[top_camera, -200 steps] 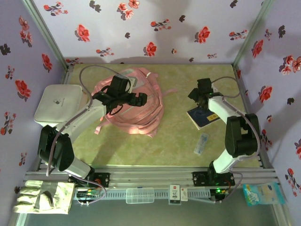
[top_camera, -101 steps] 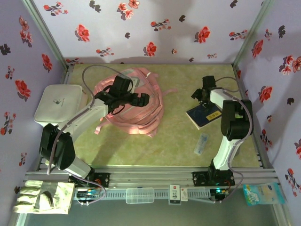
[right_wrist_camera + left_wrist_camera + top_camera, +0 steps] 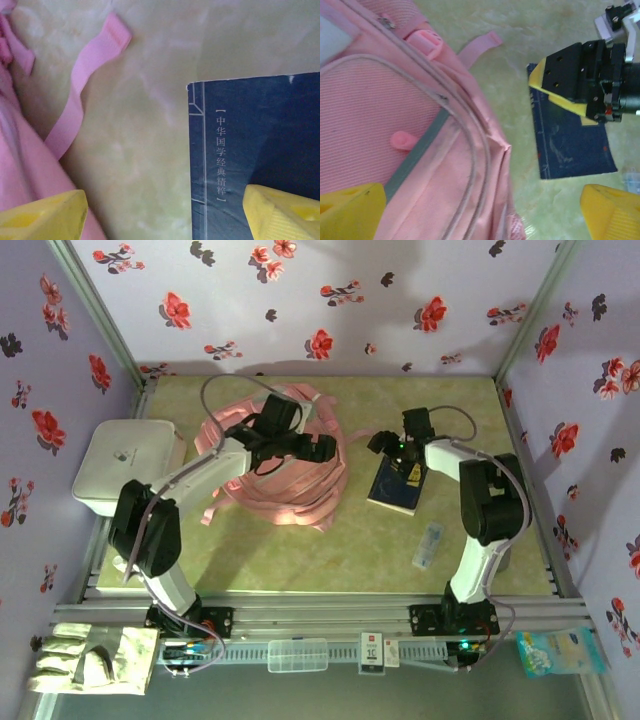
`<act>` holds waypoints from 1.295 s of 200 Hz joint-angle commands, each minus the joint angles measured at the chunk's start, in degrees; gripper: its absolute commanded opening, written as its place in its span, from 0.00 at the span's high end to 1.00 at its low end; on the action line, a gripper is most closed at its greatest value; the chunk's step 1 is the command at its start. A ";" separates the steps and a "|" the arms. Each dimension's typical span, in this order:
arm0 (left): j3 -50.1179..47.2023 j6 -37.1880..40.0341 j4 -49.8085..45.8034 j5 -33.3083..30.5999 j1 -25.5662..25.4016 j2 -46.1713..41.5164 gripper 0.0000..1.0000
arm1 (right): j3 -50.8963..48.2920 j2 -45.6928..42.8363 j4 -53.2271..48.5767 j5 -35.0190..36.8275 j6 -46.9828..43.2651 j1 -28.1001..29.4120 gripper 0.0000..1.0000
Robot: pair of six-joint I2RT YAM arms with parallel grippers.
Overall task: Pack the student bag
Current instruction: Move the book to the middle-right of the table.
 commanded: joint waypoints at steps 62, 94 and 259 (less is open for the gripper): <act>15.39 -6.48 -4.41 2.97 -9.03 15.33 0.03 | -7.15 -17.49 -14.28 12.83 -6.82 -6.23 0.17; 22.60 -8.17 -7.63 3.31 -11.28 22.94 0.10 | -10.35 -17.82 -15.98 13.14 -8.80 -7.63 0.27; 38.85 -12.39 -15.15 5.64 -13.24 41.56 0.34 | -12.62 -10.82 -15.64 10.93 -9.11 -6.85 0.68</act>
